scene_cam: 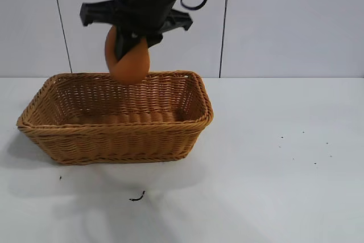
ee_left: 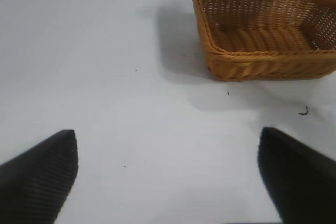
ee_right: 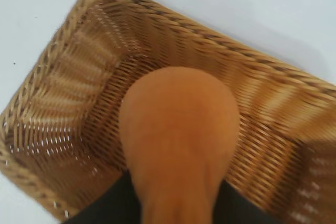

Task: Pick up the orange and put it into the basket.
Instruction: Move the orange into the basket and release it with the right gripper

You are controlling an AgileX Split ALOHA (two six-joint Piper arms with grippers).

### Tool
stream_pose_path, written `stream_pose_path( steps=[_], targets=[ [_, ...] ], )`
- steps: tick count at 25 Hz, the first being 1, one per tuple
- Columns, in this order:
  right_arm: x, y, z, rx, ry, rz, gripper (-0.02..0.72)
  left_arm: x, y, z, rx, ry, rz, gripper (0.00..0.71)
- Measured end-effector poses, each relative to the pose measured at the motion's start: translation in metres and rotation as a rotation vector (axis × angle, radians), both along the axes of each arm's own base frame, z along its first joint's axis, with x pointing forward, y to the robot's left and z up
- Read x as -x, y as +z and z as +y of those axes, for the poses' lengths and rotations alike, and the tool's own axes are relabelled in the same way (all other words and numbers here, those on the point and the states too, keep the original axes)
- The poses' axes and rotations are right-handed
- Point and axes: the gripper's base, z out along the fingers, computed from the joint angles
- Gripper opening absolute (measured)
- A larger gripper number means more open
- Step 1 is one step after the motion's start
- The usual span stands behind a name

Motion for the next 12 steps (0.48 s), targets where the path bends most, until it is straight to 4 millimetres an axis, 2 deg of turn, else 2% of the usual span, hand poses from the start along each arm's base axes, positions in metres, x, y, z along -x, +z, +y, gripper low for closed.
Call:
stream_pose_path(
  steps=[4,7,9,12],
  targets=[
    [-0.004,-0.035,0.005,0.023,-0.003,0.044,0.097,0.000,0.000,0.000,0.000,0.000,0.000,0.666],
    [-0.005,-0.042,0.005,0.031,-0.004,0.055,0.143,0.000,0.000,0.000,0.000,0.000,0.000,0.666],
    [-0.005,-0.041,0.006,0.026,-0.004,0.048,0.264,0.000,0.000,0.000,0.000,0.000,0.000,0.666],
    [-0.005,-0.037,0.005,0.022,-0.005,0.045,0.524,0.000,0.000,0.000,0.000,0.000,0.000,0.666]
  ],
)
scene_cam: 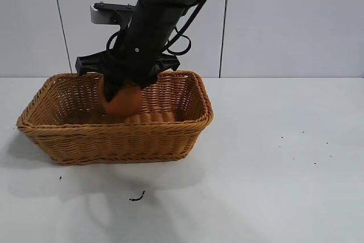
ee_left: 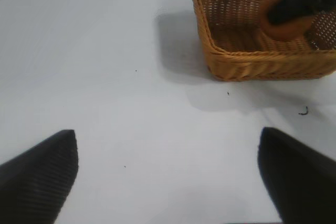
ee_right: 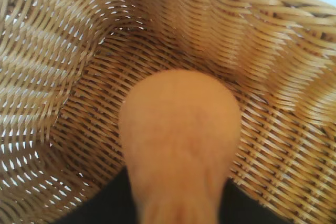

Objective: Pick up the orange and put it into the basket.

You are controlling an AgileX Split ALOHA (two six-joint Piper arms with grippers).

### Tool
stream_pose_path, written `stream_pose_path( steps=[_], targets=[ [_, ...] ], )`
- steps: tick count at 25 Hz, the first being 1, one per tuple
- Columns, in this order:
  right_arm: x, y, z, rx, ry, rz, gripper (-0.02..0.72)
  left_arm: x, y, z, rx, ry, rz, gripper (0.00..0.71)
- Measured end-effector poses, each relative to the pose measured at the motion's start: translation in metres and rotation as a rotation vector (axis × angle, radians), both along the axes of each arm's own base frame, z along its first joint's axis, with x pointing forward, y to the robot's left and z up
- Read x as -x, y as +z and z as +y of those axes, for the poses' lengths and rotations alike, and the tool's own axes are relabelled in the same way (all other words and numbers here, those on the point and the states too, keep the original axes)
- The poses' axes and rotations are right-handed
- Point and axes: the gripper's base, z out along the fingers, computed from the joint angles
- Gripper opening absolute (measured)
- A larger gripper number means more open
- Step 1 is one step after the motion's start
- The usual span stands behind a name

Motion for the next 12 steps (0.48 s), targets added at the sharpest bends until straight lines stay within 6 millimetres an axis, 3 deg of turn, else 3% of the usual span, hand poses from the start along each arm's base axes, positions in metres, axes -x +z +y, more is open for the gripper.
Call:
stream_pose_path(
  steps=[2,4,8,12],
  targets=[
    [0.001,0.006,-0.001,0.001,0.002,0.001,0.634,0.000,0.000,0.000,0.000,0.000,0.000,0.666],
    [0.004,0.014,-0.003,0.006,0.006,0.005,0.671,0.000,0.000,0.000,0.000,0.000,0.000,0.666],
    [0.006,0.040,-0.012,-0.009,-0.023,0.008,0.690,0.000,0.000,0.000,0.000,0.000,0.000,0.666],
    [-0.007,0.066,-0.045,-0.015,-0.096,-0.005,0.694,0.000,0.000,0.000,0.000,0.000,0.000,0.666]
  ],
)
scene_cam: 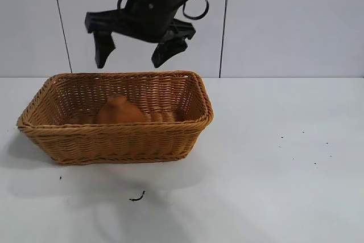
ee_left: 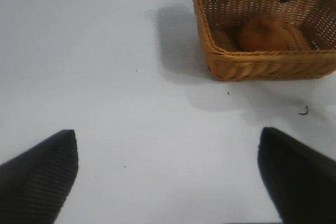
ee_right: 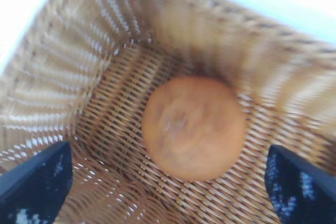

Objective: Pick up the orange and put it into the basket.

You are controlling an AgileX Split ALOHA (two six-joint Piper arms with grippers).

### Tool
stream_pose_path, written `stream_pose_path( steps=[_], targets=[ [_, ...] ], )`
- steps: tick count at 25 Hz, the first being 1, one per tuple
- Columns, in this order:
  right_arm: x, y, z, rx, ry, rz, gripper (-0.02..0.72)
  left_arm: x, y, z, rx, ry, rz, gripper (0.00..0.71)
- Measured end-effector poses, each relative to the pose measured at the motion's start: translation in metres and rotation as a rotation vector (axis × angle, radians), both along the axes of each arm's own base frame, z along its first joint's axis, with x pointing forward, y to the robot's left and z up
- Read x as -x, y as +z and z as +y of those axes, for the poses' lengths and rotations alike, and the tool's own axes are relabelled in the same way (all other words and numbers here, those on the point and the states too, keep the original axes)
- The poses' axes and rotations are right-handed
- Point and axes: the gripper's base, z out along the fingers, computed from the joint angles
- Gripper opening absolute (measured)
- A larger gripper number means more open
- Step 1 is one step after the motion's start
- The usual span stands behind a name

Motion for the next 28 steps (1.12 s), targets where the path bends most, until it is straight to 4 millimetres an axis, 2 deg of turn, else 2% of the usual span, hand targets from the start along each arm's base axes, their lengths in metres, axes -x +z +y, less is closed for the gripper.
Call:
stream_pose_path(
  steps=[3,9,13,14,15,17,22,27,28],
  targets=[
    [-0.016,0.002,-0.038,0.054,-0.068,0.024,0.694,0.000,0.000,0.000,0.000,0.000,0.001,0.666],
    [-0.048,-0.004,-0.133,0.145,-0.251,0.102,0.694,0.000,0.000,0.000,0.000,0.000,0.000,0.666],
    [-0.058,-0.005,-0.192,0.159,-0.372,0.149,0.694,0.000,0.000,0.000,0.000,0.000,0.000,0.666],
    [-0.058,-0.005,-0.192,0.159,-0.372,0.149,0.694,0.000,0.000,0.000,0.000,0.000,0.000,0.666],
    [-0.060,-0.006,-0.218,0.163,-0.424,0.173,0.694,0.000,0.000,0.000,0.000,0.000,0.000,0.666],
    [-0.060,-0.007,-0.241,0.169,-0.471,0.208,0.694,0.000,0.000,0.000,0.000,0.000,0.000,0.666],
    [-0.050,-0.010,-0.275,0.212,-0.529,0.329,0.694,0.000,0.000,0.000,0.000,0.000,0.000,0.666],
    [-0.043,-0.011,-0.285,0.260,-0.534,0.372,0.694,0.000,0.000,0.000,0.000,0.000,0.000,0.666],
    [-0.036,-0.011,-0.285,0.268,-0.531,0.390,0.694,0.000,0.000,0.000,0.000,0.000,0.000,0.666]
  ],
)
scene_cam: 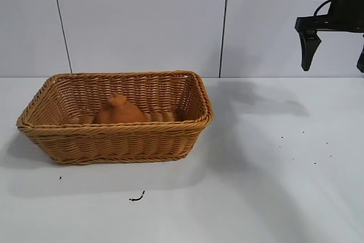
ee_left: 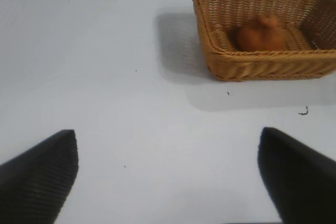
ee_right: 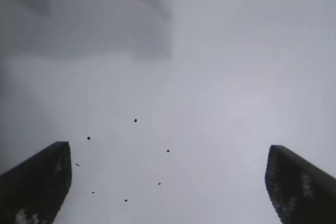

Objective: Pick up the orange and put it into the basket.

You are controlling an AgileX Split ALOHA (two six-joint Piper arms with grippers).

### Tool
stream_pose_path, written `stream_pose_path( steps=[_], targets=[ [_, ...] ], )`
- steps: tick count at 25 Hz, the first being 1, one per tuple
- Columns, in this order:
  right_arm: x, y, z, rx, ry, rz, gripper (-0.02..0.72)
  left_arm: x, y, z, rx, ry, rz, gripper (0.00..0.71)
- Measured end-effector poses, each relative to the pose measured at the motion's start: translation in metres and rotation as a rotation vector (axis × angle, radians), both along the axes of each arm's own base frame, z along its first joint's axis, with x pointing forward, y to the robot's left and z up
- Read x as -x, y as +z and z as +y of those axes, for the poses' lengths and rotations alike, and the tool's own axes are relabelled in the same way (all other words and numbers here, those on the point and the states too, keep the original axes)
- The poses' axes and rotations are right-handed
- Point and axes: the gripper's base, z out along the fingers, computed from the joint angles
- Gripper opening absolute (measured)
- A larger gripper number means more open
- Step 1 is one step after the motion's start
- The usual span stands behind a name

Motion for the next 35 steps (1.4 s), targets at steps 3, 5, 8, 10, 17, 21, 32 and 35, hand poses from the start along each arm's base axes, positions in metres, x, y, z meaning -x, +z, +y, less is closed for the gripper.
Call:
stream_pose_path(
  steps=[3,5,8,10,17,21,32,35],
  targets=[
    [0.018,0.004,0.000,0.000,0.002,0.028,0.694,0.000,0.000,0.000,0.000,0.000,0.000,0.666],
    [0.036,0.011,0.001,-0.002,0.004,0.043,0.694,0.000,0.000,0.000,0.000,0.000,0.000,0.666],
    [0.069,0.027,0.001,-0.002,0.005,0.050,0.694,0.000,0.000,0.000,0.000,0.000,0.000,0.666],
    [0.095,0.038,0.003,-0.010,0.006,0.048,0.694,0.000,0.000,0.000,0.000,0.000,0.000,0.666],
    [0.207,0.059,0.009,-0.061,0.002,0.026,0.694,0.000,0.000,0.000,0.000,0.000,0.000,0.666],
    [0.269,0.054,0.011,-0.056,0.036,-0.010,0.694,0.000,0.000,0.000,0.000,0.000,0.000,0.666],
    [0.383,0.042,0.015,-0.043,0.095,-0.531,0.694,0.000,0.000,0.000,0.000,0.000,0.000,0.666],
    [0.399,0.047,0.015,-0.036,0.099,-0.641,0.694,0.000,0.000,0.000,0.000,0.000,0.000,0.666]
  ],
)
